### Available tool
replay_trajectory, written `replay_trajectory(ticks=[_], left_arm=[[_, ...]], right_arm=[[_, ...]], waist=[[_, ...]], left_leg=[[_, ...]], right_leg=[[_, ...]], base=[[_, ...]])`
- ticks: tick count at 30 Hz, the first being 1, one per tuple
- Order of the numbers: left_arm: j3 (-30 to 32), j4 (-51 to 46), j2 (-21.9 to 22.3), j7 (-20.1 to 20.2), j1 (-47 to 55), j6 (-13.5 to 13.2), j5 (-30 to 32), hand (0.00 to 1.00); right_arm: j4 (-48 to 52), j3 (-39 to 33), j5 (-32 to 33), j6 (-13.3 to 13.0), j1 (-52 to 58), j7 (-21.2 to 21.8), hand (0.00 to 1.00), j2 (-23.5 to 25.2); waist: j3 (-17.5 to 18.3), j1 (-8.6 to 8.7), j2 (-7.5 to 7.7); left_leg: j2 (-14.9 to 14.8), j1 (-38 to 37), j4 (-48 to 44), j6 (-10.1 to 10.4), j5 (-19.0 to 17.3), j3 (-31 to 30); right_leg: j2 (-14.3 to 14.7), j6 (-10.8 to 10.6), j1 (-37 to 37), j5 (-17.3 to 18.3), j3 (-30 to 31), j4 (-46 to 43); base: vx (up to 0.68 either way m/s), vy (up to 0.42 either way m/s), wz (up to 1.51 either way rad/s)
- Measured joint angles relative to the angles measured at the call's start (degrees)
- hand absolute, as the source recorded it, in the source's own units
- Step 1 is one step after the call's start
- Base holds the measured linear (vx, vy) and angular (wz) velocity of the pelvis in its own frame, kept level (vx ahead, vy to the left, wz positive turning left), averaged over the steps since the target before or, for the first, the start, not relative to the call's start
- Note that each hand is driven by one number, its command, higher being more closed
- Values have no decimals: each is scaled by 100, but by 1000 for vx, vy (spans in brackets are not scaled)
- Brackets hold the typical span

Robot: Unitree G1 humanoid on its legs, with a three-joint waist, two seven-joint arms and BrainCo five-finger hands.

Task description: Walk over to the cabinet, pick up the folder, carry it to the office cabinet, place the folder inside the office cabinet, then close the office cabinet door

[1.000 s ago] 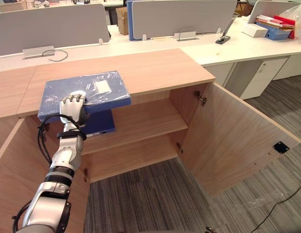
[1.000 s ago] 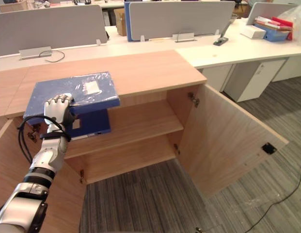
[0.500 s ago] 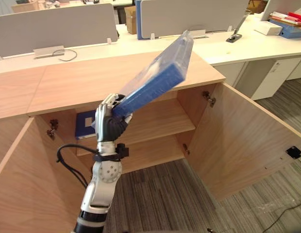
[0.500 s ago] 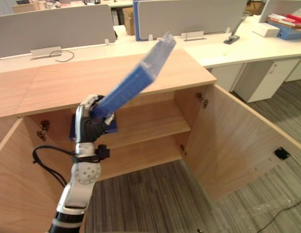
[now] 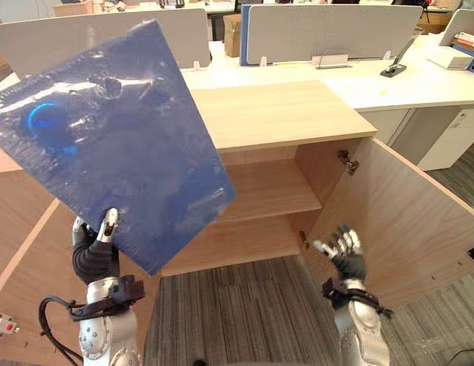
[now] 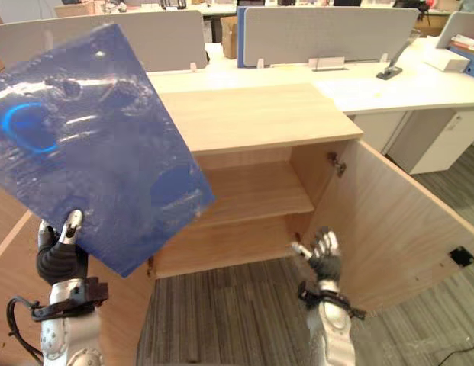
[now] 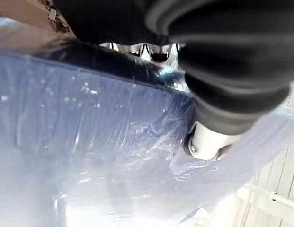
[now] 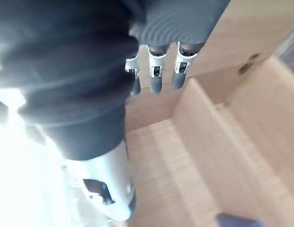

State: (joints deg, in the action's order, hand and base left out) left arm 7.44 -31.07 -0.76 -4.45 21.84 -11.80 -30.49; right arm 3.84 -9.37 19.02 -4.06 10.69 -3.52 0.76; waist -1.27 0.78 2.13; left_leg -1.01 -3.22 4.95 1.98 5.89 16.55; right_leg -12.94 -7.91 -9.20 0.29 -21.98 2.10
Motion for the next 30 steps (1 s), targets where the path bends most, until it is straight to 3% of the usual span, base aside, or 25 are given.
replay_trajectory(ticks=[6, 11, 15, 20, 30], left_arm=[[72, 2, 60, 336, -6, 6, -207, 100], [-26, 9, 16, 383, -131, 11, -206, 100], [-261, 19, -194, 402, -142, 22, -206, 100], [-622, 27, -474, 429, -145, 21, -199, 100], [-830, 135, -893, 421, -148, 3, -155, 100]], right_arm=[[812, 341, 354, -140, -824, 339, 0, -264], [740, 1315, 1040, 52, -1994, 700, 0, -746], [210, 1940, 1480, 228, -2911, 955, 0, -1174], [-873, 2963, 2263, 391, -4438, 1031, 0, -2102], [-1255, 4387, 3309, 444, -5874, 1354, 0, -3230]], waist=[[-40, 0, 64], [-85, -54, 139], [-98, -94, 167], [-114, -156, 177], [-118, -205, 180]], left_leg=[[9, -9, -2, -23, 22, -34], [11, -9, -3, -39, 34, -75], [11, -13, -3, -48, 41, -124], [7, -91, -2, -48, 41, -125], [-9, -88, -2, -38, 48, -126]], right_leg=[[1, -5, -9, -3, 0, 15], [9, -5, -30, -5, -6, 35], [17, -5, -71, -5, -51, 35], [20, -4, -149, -5, -55, 34], [34, -4, -148, -4, -69, 33]], base=[[0, 0, 0], [-1, 0, 1], [-8, 0, 6], [-13, 3, 0], [-3, 1, 0]])
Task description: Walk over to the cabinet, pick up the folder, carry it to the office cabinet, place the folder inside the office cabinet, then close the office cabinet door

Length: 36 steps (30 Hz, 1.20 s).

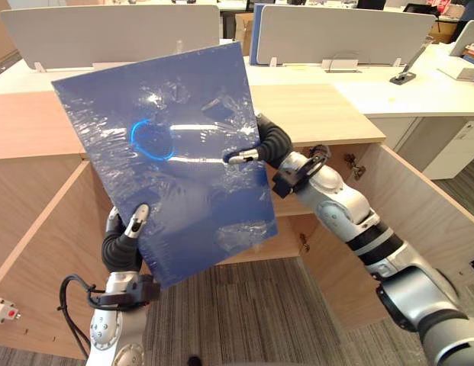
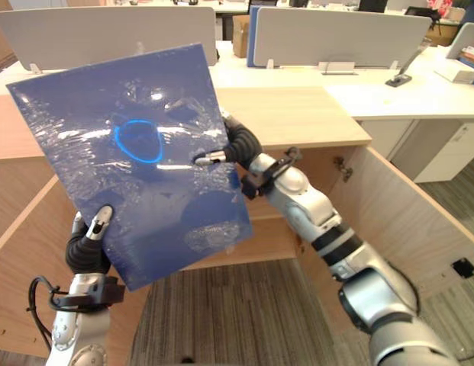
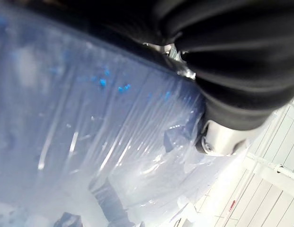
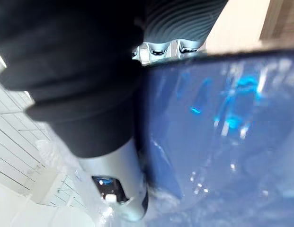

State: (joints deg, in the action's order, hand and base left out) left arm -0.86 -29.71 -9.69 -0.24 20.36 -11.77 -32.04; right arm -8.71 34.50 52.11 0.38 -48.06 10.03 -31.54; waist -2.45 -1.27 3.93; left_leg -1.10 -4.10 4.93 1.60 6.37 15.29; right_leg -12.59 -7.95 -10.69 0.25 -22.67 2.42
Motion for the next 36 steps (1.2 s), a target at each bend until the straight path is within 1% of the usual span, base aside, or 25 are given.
replay_trajectory(ticks=[2, 3, 5, 6, 8, 10, 12, 13, 16, 18, 20, 23, 25, 26, 27, 28, 29, 30, 31, 32, 33, 34, 35, 36], left_arm=[[-13, 0, -52, 0, 0, -11, 1, 100], [-25, 0, -145, 0, -2, -51, 4, 100], [-30, 0, -261, 0, -1, -77, 12, 100], [-33, 1, -340, 0, 0, -98, 28, 100], [-39, 2, -452, 0, 0, -108, 34, 100], [-44, 2, -544, 0, -5, -157, 29, 100], [-55, 2, -600, 1, -5, -178, 39, 100], [-87, 2, -676, 1, -6, -206, 48, 0], [-174, 2, -823, 11, -20, -252, 96, 0], [-274, 2, -891, 43, -52, -253, 133, 0], [-361, 2, -894, 54, -115, -266, 146, 0], [-468, 4, -893, 95, -170, -291, -37, 0], [-530, 120, -892, 204, -189, -336, -134, 0], [-643, 280, -893, 318, -205, -356, -296, 0], [-856, 573, -897, 520, -204, -367, -475, 0], [-936, 691, -895, 628, -205, -341, -539, 0], [-1035, 852, -899, 792, -214, -269, -657, 0], [-1207, 1092, -877, 1001, -218, -171, -939, 0], [-1282, 1430, -782, 1141, -215, -64, -1172, 0], [-1283, 1647, -719, 1188, -210, -11, -1250, 0], [-1227, 2088, -564, 1191, -198, 140, -1428, 0], [-1153, 2473, -451, 1159, -187, 304, -1453, 0], [-1105, 2839, -369, 1122, -156, 441, -1452, 0], [-1086, 3178, -314, 1104, -92, 564, -1446, 0]], right_arm=[[-1, 215, 137, 31, -138, 61, 0, -219], [0, 443, 311, 52, -267, 123, 0, -433], [3, 748, 427, 74, -424, 134, 0, -686], [26, 962, 538, 104, -523, 178, 100, -874], [78, 1141, 555, 160, -625, 261, 100, -1102], [299, 1512, 753, 235, -753, 422, 100, -1514], [375, 1643, 804, 256, -764, 533, 100, -1683], [434, 1731, 910, 303, -764, 591, 100, -1796], [551, 1877, 1100, 360, -792, 672, 100, -2014], [643, 1876, 1198, 363, -803, 677, 100, -2074], [694, 1866, 1200, 361, -823, 676, 100, -2174], [700, 1856, 1199, 360, -820, 676, 100, -2243], [769, 1723, 1179, 362, -684, 676, 100, -2276], [917, 1458, 1083, 362, -444, 671, 100, -2287], [1097, 1025, 805, 376, -95, 669, 100, -2262], [1178, 816, 670, 391, 69, 663, 100, -2238], [1305, 430, 490, 402, 376, 649, 100, -2158], [1484, -245, 270, 400, 910, 609, 100, -1883], [1598, -940, 41, 390, 1407, 545, 100, -1410], [1616, -1225, -33, 386, 1585, 513, 100, -1143], [1656, -1765, -430, 304, 1878, 343, 100, -615], [1776, -2147, -650, 231, 2086, 232, 100, -264], [1965, -2468, -789, 153, 2285, 147, 100, 14], [2210, -2747, -897, 9, 2471, 76, 100, 259]], waist=[[0, 0, 0], [-1, 0, -1], [-1, -1, -1], [-1, -8, 0], [-1, -28, 0], [-2, -87, 1], [-2, -117, 0], [-1, -138, 1], [1, -161, 2], [2, -168, 2], [4, -185, 3], [6, -185, 0], [8, -185, -2], [8, -186, -2], [11, -187, -8], [12, -185, -10], [14, -183, -11], [17, -167, -13], [30, -127, -32], [41, -89, -50], [58, 6, -78], [69, 61, -98], [77, 108, -111], [84, 154, -122]], left_leg=[[-6, 1, 0, 2, 1, -1], [-11, 3, 0, 6, 4, -4], [-15, 6, 1, 9, 6, -7], [-16, 7, 1, 9, 6, -8], [-15, 11, 1, 10, 6, -10], [-15, 20, 2, 11, 5, -15], [-16, 25, 1, 11, 5, -21], [-16, 37, 1, 15, 8, -28], [-16, 93, 0, 22, 19, -42], [-16, 96, 0, 22, 21, -42], [-19, 96, 0, 23, 22, -45], [-24, 96, 0, 25, 26, -47], [-27, 96, 0, 26, 28, -48], [-28, 96, 0, 25, 29, -49], [-25, 96, -1, 23, 30, -48], [-25, 96, -1, 22, 31, -45], [-26, 96, -1, 22, 31, -36], [-23, 96, -1, 21, 31, -24], [-14, 96, -1, 21, 32, -17], [-11, 97, -1, 21, 32, -9], [-9, 98, 0, 21, 31, 3], [-10, 106, 0, 21, 31, 6], [-12, 107, 0, 21, 31, 12], [-12, 107, 0, 22, 31, 15]], right_leg=[[6, 0, 0, 0, -3, 0], [11, 1, 0, 1, -5, 1], [15, 1, 0, 1, -10, 2], [16, 1, 0, 1, -12, 2], [16, 1, 1, 1, -16, 3], [16, 1, 4, 2, -22, 6], [18, 1, 5, 2, -29, 8], [19, 1, 12, 2, -36, 10], [21, 1, 59, 1, -48, 5], [21, 1, 62, 1, -48, 4], [24, 1, 61, 1, -50, 2], [28, 1, 62, 1, -50, -3], [29, 1, 68, 2, -50, -14], [26, 1, 75, 2, -50, -29], [16, 2, 96, 4, -49, -63], [13, 4, 108, 6, -47, -81], [9, 5, 126, 6, -41, -101], [1, 5, 144, 6, -33, -126], [-10, 4, 153, 7, -28, -133], [-15, 4, 159, 7, -22, -134], [-18, 3, 174, 7, -6, -135], [-18, 3, 183, 8, -2, -133], [-18, 1, 188, 9, 4, -129], [-17, 1, 189, 10, 8, -125]], base=[[0, 0, 0], [0, 0, 0], [0, 0, 0], [0, 0, 0], [0, 0, 0], [0, 0, 0], [0, 0, 0], [0, 0, 0], [0, 0, 0], [0, 0, 0], [0, 0, 0], [0, 0, 0], [0, 0, 0], [0, 0, 0], [0, 0, 0], [0, 0, 0], [-19, 11, -5], [-30, 17, -6], [-37, 21, -6], [-35, 15, -6], [-31, 10, -6], [-37, 9, -6], [-26, 4, -3], [-19, 3, -4]])
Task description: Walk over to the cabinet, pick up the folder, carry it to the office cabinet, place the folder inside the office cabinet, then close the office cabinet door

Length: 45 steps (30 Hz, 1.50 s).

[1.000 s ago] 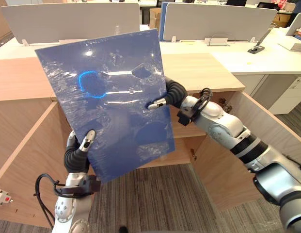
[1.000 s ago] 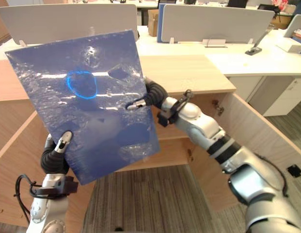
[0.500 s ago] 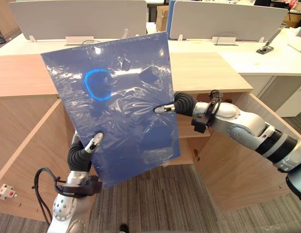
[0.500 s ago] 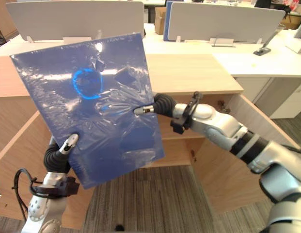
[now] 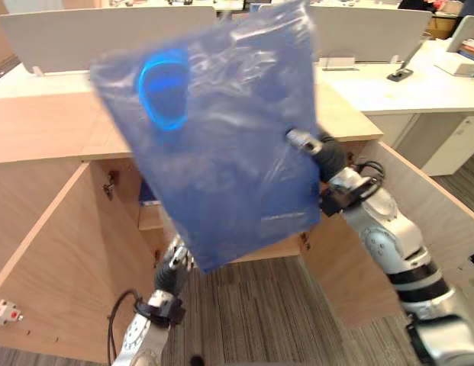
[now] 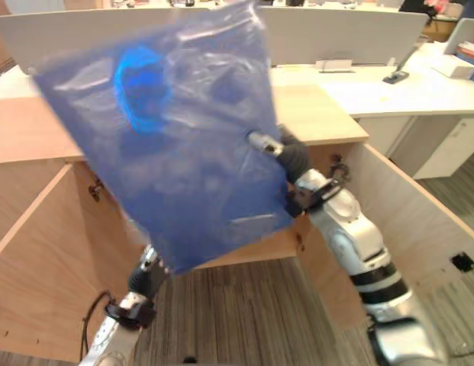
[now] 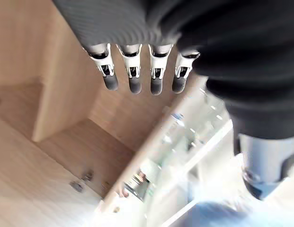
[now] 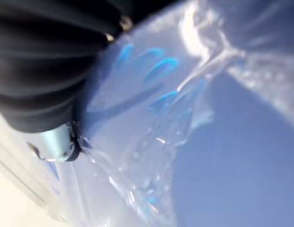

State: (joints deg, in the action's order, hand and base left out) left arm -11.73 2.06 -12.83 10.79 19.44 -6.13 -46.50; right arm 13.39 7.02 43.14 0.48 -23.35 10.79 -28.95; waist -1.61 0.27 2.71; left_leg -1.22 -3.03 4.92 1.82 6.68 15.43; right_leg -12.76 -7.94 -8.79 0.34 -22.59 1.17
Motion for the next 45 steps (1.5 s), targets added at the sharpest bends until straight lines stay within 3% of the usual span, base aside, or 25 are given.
replay_trajectory(ticks=[3, 4, 9, 16, 21, 25, 29, 31, 33, 36, 38, 41, 44, 45], left_arm=[[105, 599, 163, -20, 246, 300, 234, 0], [271, 862, 285, -19, 248, 344, 408, 0], [957, 2333, 654, -79, 74, 355, 905, 0], [1750, 3747, 805, -484, 43, 404, 1886, 0], [1858, 4274, 616, -540, -53, 280, 2773, 0], [1744, 4825, 330, -523, -68, 283, 3111, 0], [1688, 5085, 278, -549, -53, 330, 3605, 0], [1647, 5085, 293, -624, -30, 327, 3702, 0], [1657, 5084, 332, -717, 2, 327, 3688, 0], [1806, 5018, 430, -916, 1, 304, 3553, 0], [1994, 4990, 525, -1033, 11, 290, 3517, 0], [2131, 4778, 669, -1204, 41, 278, 3459, 0], [2112, 4648, 721, -1237, 54, 273, 3433, 0], [2111, 4624, 685, -1237, 61, 276, 3432, 0]], right_arm=[[577, -651, -975, -360, 345, -317, 100, 383], [736, -822, -1771, -450, 463, -457, 100, 388], [848, -1053, -3709, -561, 1161, -790, 100, 498], [963, -1273, -5210, -616, 2050, -882, 100, 342], [863, -933, -6258, -1085, 2484, -900, 100, -421], [-248, 334, -6533, -1264, 2535, -482, 100, -1172], [-1764, 1249, -6758, -1275, 2647, 135, 100, -1122], [-2279, 1264, -6766, -1112, 2724, 226, 100, -744], [-2766, 901, -6665, -876, 2722, 184, 100, 151], [-2991, 339, -6168, -456, 2687, -282, 100, 1303], [-2990, 337, -5865, -395, 2664, -497, 100, 1753], [-2986, 415, -5576, -379, 2628, -623, 100, 2034], [-2987, 438, -5552, -255, 2650, -663, 100, 2088], [-2987, 435, -5552, -210, 2677, -683, 100, 2091]], waist=[[6, 88, -8], [19, 89, -10], [85, 139, -8], [165, 234, 13], [189, 261, 19], [229, 267, 45], [150, 79, 37], [96, 20, 19], [52, 29, -28], [19, 2, -55], [10, -34, -62], [-64, -163, -84], [-213, -201, -156], [-325, -207, -89]], left_leg=[[-2, 3, 0, 0, -2, 28], [-9, 6, 0, 0, -3, 35], [-13, 38, 0, 2, -7, 47], [-21, 103, -1, -4, -14, 53], [-25, 84, 1, 80, -88, 63], [-18, 80, -1, 60, -75, 113], [-16, 84, -1, 59, -74, 108], [-20, 87, -1, 58, -73, 93], [-17, 87, 0, 58, -74, -21], [-12, 89, 0, 63, -94, -91], [18, 87, 0, 73, -191, -153], [236, 76, -28, -46, -427, -697], [253, -80, -96, -91, -453, -729], [311, -236, -156, -205, -534, -748]], right_leg=[[4, 0, 17, -2, 37, 37], [8, 0, 28, -1, 51, 50], [13, 0, 70, -4, 67, 62], [25, -10, 146, -25, 93, 52], [23, -7, 158, -27, 116, 87], [27, -5, 158, -81, 166, 184], [26, -4, 158, -86, 168, 203], [33, -4, 158, -86, 163, 210], [38, -4, 158, -86, 162, 234], [36, -5, 159, -86, 157, 240], [9, -16, 172, -76, 150, 185], [-235, -28, 509, 239, 93, -572], [-733, 256, 1046, 463, -540, -2352], [-1074, 503, 1198, 422, -809, -3109]], base=[[-11, 3, -6], [-20, 5, -3], [-5, 1, -1], [1, 0, 0], [-27, 8, -6], [-13, 5, -9], [-3, 2, -1], [0, 0, 0], [0, 0, 0], [0, 0, 0], [8, 13, -5], [30, 53, -11], [47, 74, 4], [37, 67, 11]])
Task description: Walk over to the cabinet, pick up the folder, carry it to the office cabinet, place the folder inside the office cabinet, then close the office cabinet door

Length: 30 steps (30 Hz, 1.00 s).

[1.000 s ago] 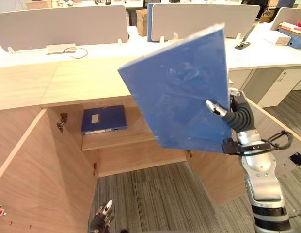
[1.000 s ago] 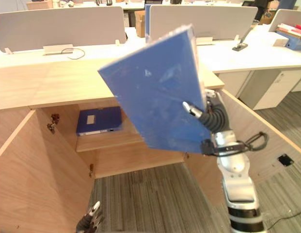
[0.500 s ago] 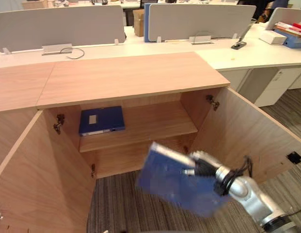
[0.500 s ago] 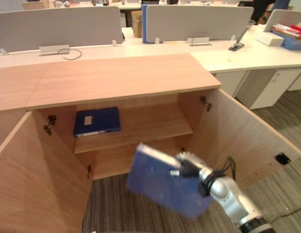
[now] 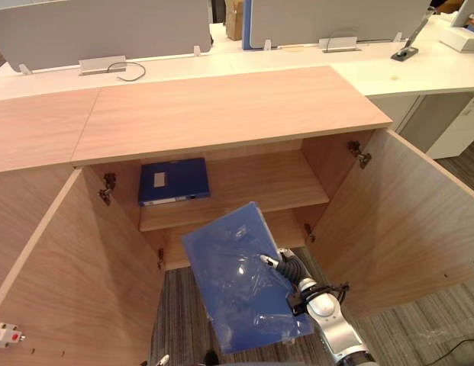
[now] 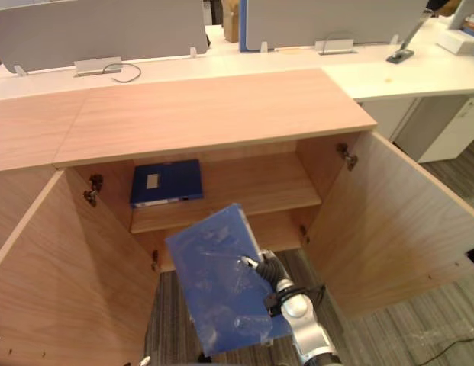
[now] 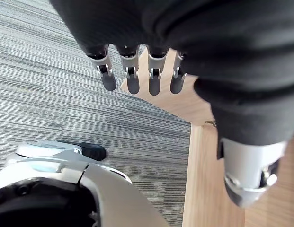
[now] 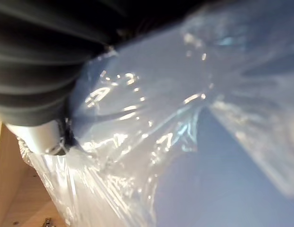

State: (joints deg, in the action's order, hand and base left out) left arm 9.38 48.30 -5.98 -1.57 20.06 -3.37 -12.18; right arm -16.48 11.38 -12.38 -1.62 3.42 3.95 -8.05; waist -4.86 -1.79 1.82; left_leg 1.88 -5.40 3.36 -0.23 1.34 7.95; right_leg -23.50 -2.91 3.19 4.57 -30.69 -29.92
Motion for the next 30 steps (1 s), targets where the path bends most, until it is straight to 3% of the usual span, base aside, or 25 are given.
replay_trajectory(ticks=[2, 3, 5, 7, 9, 10, 11, 12, 15, 21, 26, 29, 30], left_arm=[[-19, -2, 2, 1, -2, 5, 3, 0], [-21, -1, 1, 1, -29, 7, 16, 0], [-22, 2, 17, 1, -87, 9, 33, 0], [-21, 27, 12, 2, -88, 10, 46, 0], [-9, 65, -19, 6, -86, 13, 110, 0], [-2, 58, -50, 10, -84, 12, 130, 0], [34, 79, -110, 13, -111, 18, 140, 0], [106, 61, 17, 21, -90, 31, 141, 0], [232, 68, 186, 26, -81, 58, 138, 0], [225, 49, 197, -17, -340, 65, -157, 0], [24, -376, 228, -87, -466, 54, -349, 0], [-18, -535, 232, -89, -579, 43, -411, 0], [-1, -576, 231, -92, -574, 42, -411, 0]], right_arm=[[0, -3, -2, 25, 53, -28, 100, 2], [-2, -3, -1, 38, 80, -29, 100, 33], [-10, -3, 4, 39, 79, -24, 100, 46], [-11, -3, 7, 41, 80, -17, 100, 48], [-11, -8, 9, 45, 78, -14, 100, 44], [-11, -9, 11, 48, 78, -11, 100, 46], [-11, -7, 14, 48, 65, 2, 100, 31], [-12, 2, 19, 74, 45, 7, 100, -71], [-11, -2, 22, 100, -84, 16, 100, -174], [-10, -42, 25, 153, -60, 27, 100, -352], [8, -95, 127, 159, 26, 35, 100, -347], [136, -35, 235, 156, 15, 34, 100, -328], [138, 25, 234, 157, 21, 35, 100, -326]], waist=[[-56, 19, -37], [-70, 45, -35], [-181, 37, -76], [-271, 4, -78], [-316, -8, -20], [-358, -29, 51], [-421, -54, 217], [-425, -104, 33], [-403, -67, -218], [-345, 71, -269], [-308, 90, -277], [-290, 66, -272], [-296, 38, -291]], left_leg=[[-33, -71, -88, -102, -81, -88], [-100, -62, -155, -111, -137, -141], [-302, -72, -271, -123, -226, -223], [-454, -95, -389, -55, -331, -238], [-463, -135, -471, 67, -414, -224], [-393, -191, -484, 139, -465, -228], [-257, -304, -558, 215, -608, -255], [-418, -258, -664, 288, -719, -199], [-719, -157, -686, 460, -916, -121], [-1302, -175, -780, 725, -1095, -320], [-1441, -107, -1143, 786, -1117, -335], [-1542, 482, -2583, 897, -1202, -186], [-1693, 825, -3571, 875, -1172, -90]], right_leg=[[-156, 203, 91, -39, -67, -422], [-103, 117, 180, 200, -63, -446], [262, -92, 331, 409, -42, -52], [631, -136, 494, 376, 11, 573], [902, -117, 591, 68, 204, 1341], [953, -79, 592, -323, 285, 1610], [906, 260, 586, -928, 491, 1716], [1039, 187, 598, -814, 482, 1684], [1404, 398, 743, -587, 421, 1738], [1769, 482, 660, 47, -14, 1365], [1763, 487, 448, 348, -280, 1194], [1812, 454, 135, 375, -328, 1492], [1906, 456, -104, 374, -338, 1653]], base=[[63, 82, 18], [82, 39, 22], [63, -44, 21], [77, -122, 13], [103, -161, 12], [98, -162, 15], [163, -234, -1], [106, -148, -14], [91, -115, -28], [164, -158, 17], [292, -58, 31], [286, -27, 8], [150, -61, 2]])
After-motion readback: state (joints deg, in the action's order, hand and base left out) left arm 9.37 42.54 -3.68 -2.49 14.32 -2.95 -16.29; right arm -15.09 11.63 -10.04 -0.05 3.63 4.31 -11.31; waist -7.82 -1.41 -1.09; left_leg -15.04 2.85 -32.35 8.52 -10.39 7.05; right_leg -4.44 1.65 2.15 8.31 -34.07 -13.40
